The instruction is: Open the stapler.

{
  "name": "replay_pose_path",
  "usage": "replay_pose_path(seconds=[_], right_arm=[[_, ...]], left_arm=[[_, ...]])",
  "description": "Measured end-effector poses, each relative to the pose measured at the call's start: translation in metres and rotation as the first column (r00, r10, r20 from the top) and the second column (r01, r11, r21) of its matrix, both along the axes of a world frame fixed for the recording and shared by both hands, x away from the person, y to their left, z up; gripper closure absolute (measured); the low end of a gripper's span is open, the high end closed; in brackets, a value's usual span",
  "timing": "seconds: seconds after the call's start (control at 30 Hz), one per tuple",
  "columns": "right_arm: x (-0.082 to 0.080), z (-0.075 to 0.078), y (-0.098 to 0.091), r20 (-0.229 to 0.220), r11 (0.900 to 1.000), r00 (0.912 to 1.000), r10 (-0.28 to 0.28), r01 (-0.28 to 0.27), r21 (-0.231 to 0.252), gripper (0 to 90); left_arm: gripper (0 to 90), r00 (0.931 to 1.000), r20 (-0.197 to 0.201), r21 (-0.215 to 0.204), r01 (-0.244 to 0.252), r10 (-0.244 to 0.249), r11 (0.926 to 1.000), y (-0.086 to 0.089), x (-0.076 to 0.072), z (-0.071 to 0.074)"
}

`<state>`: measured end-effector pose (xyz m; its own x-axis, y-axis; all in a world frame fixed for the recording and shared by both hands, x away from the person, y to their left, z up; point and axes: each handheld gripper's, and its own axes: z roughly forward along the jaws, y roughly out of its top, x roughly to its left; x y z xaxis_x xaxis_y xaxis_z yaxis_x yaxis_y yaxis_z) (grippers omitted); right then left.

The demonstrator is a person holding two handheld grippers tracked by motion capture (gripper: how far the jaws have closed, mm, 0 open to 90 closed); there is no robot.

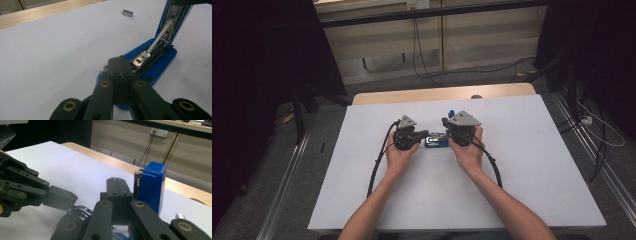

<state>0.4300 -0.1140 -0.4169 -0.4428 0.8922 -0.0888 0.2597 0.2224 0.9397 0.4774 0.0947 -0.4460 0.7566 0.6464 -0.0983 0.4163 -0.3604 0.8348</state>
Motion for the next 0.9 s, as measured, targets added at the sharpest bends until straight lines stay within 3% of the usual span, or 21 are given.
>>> replay_pose_path(seconds=[0.13, 0.4, 0.9], right_arm=[[0.0, 0.002, -0.003, -0.008, 0.9997, 0.9998, -0.018, 0.018, 0.015, 90.0], [-0.001, 0.003, -0.005, -0.01, 0.9999, 0.9999, -0.013, 0.013, -0.004, 90.0], [-0.004, 0.004, -0.019, -0.01, 0.9995, 0.9995, -0.03, 0.03, 0.005, 90.0]], left_arm=[[90.0, 1.0, 0.003, 0.002, 0.001, -0.001, 1.0, 0.0, 0.0, 0.0], [90.0, 1.0, 0.006, 0.006, 0.001, -0.001, 1.0, 0.0, -0.001, 0.0], [90.0, 1.0, 0.004, 0.007, 0.0, 0.0, 1.0, 0.0, -0.001, 0.0]])
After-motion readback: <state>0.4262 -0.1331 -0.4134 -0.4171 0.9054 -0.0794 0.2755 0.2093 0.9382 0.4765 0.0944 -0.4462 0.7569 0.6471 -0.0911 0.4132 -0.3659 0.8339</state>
